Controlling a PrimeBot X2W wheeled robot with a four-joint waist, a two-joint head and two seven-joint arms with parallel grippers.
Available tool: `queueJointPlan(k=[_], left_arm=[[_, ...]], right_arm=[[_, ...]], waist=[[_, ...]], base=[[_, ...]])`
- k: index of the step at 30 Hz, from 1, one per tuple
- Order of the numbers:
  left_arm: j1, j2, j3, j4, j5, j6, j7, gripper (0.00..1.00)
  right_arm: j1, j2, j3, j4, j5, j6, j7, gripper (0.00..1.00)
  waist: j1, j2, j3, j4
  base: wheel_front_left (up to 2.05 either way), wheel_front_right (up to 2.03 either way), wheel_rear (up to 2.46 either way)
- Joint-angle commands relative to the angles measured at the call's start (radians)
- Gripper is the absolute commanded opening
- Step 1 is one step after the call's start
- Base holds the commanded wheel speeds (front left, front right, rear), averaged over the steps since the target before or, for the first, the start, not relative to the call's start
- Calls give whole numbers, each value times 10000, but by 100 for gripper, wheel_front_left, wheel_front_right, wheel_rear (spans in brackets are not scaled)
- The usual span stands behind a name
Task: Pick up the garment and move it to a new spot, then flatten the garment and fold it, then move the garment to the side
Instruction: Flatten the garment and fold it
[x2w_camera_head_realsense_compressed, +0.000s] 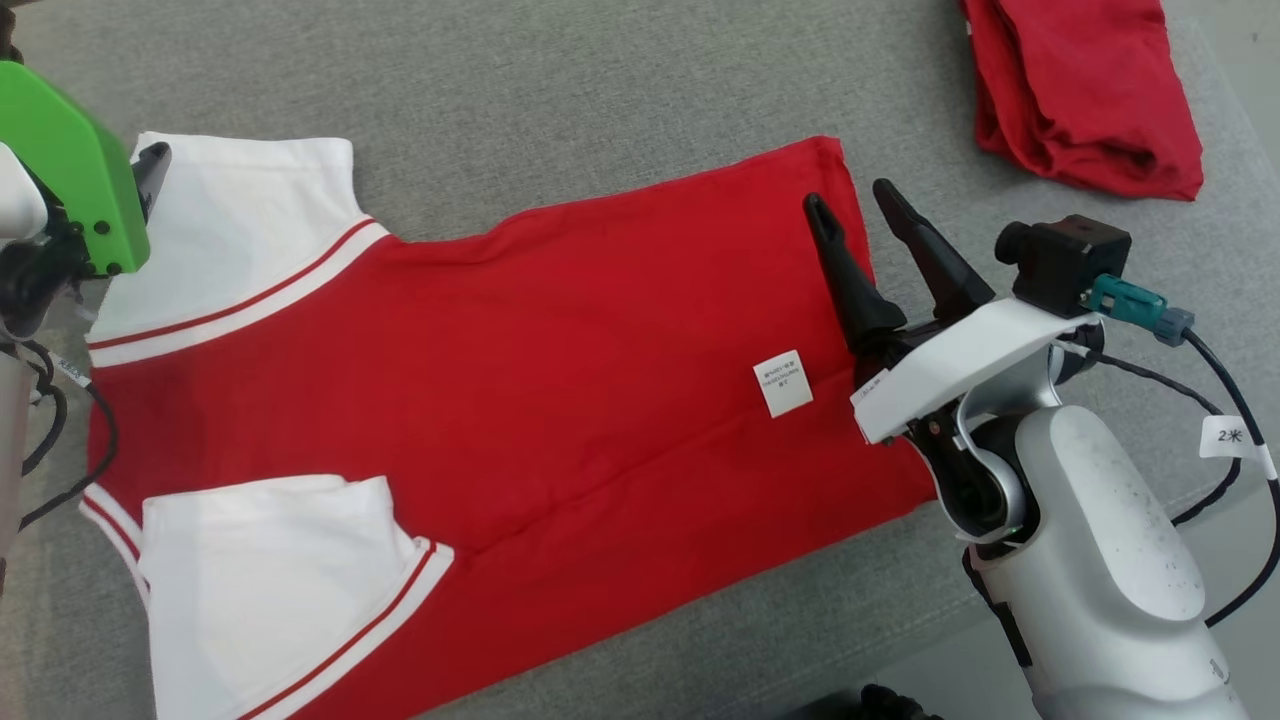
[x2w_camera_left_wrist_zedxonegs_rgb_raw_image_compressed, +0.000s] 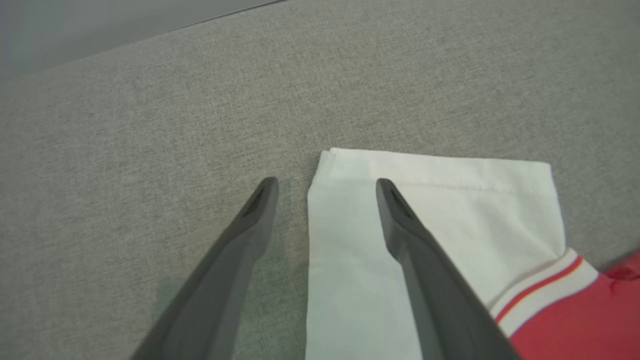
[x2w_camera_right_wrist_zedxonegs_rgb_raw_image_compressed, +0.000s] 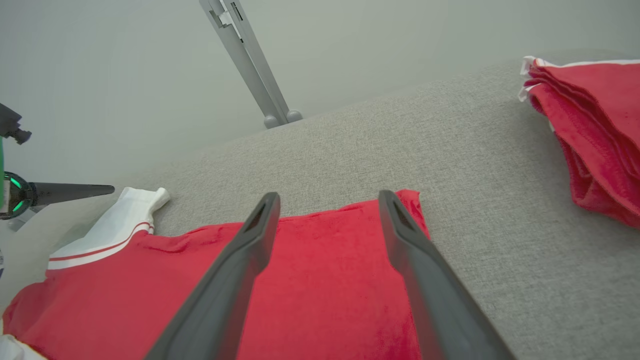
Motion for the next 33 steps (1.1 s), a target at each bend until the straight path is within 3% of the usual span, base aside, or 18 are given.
queueJointPlan(k=[1,8,11,12,13,14,15,22,28,33], left_arm=[[-154,145,25,140,96,16,-59,100],[-262,426,-120,673,367,169,-266,100],[-173,260,-114,941,192,145,-130,100],[-153,233,-147,974,166,101,-81,93],[-146,208,-184,997,131,52,-44,49],[-168,186,-227,981,131,13,-74,33],[-195,143,-255,963,119,-17,-116,0],[-429,-137,-313,622,-75,-278,-669,0],[-526,-571,-438,297,-397,-429,-1244,0],[-466,-859,-650,116,-593,-520,-1531,0]], right_arm=[[-191,-44,93,79,85,-10,-88,100],[-461,-148,395,276,292,-10,-271,100],[-516,-206,392,346,334,-10,-336,100],[-527,-219,380,362,346,-10,-344,100],[-557,-264,364,401,307,-10,-327,100],[-596,-308,354,449,235,-10,-298,100],[-678,-391,367,530,90,-10,-221,100],[-2052,-1076,839,1619,-1517,-9,386,100],[-3275,-1789,1525,3130,-1810,-13,1499,100],[-4032,-2478,2290,4015,-1273,-13,2581,100]], waist=[[-1,0,314,-410],[-1,0,460,-711],[-1,0,461,-750],[-1,0,455,-749],[-1,0,441,-736],[-1,0,421,-717],[-1,0,391,-690],[-1,0,225,-191],[-1,0,124,582],[-1,0,92,1077]], base=[[0,0,0],[0,0,0],[0,0,0],[0,0,0],[0,0,0],[0,0,0],[0,0,0],[0,0,0],[0,0,0],[0,0,0]])
